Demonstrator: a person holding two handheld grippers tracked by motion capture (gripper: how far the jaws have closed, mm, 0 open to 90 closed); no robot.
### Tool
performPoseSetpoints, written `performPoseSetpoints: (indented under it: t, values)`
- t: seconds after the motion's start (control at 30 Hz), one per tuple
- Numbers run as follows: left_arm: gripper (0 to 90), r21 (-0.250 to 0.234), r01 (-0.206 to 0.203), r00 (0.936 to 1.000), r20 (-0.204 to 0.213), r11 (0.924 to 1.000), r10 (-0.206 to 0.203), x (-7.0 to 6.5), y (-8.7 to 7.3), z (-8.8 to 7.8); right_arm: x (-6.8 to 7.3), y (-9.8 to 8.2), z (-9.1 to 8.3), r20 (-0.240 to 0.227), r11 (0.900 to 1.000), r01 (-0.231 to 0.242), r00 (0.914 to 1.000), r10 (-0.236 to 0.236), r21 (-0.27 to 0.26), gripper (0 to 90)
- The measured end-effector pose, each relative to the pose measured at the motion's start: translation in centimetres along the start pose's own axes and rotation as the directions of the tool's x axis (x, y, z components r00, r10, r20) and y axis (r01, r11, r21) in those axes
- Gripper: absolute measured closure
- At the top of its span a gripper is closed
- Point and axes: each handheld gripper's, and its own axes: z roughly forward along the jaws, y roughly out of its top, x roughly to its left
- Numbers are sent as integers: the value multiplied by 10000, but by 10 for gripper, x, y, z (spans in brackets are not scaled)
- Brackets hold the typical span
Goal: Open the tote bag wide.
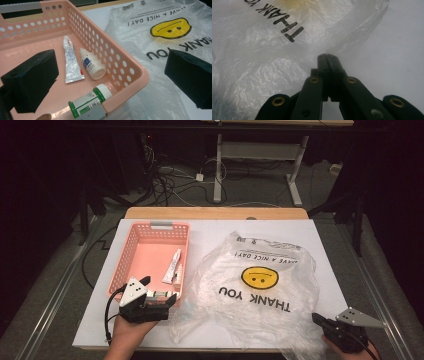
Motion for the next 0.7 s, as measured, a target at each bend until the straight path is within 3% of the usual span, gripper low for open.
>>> performPoseSetpoints:
  t: [0.13,0.2,0.23,0.3,0.33,0.4,0.5,0.53,0.7]
  values:
    - [0,153,-152,9999,62,9998,151,-3,-2,1,2,-8,-4,-335,10000,-40,9994,43,91,875]
    - [0,207,-84,9999,131,9998,81,-2,-4,1,3,-9,-6,-371,9998,-106,9992,112,171,794]
    - [0,162,-8,9999,165,9999,5,-2,-4,1,-2,-7,-10,-444,9997,-153,9989,143,-208,721]
    - [0,150,49,9998,194,9999,-52,-1,-4,0,-3,-6,-12,-389,9988,-375,9986,362,-329,694]
    - [0,132,78,9999,150,9999,-80,1,-3,-1,-6,-4,-16,-372,9965,-471,9983,446,-693,660]
    - [0,100,127,9999,113,9999,-129,1,-3,-2,-8,-3,-15,-404,9955,-406,9985,372,-854,649]
    - [0,79,154,9999,14,9999,-154,2,-2,-3,-14,3,-14,-299,9928,-365,9990,333,-1144,593]
    - [0,139,104,9999,-11,9998,-104,2,-2,-3,-19,11,-12,-40,9905,-281,9996,279,-1345,555]
    - [0,317,-184,9998,-105,9993,187,-1,-1,0,-30,29,-4,298,9879,-281,9990,330,-1525,488]
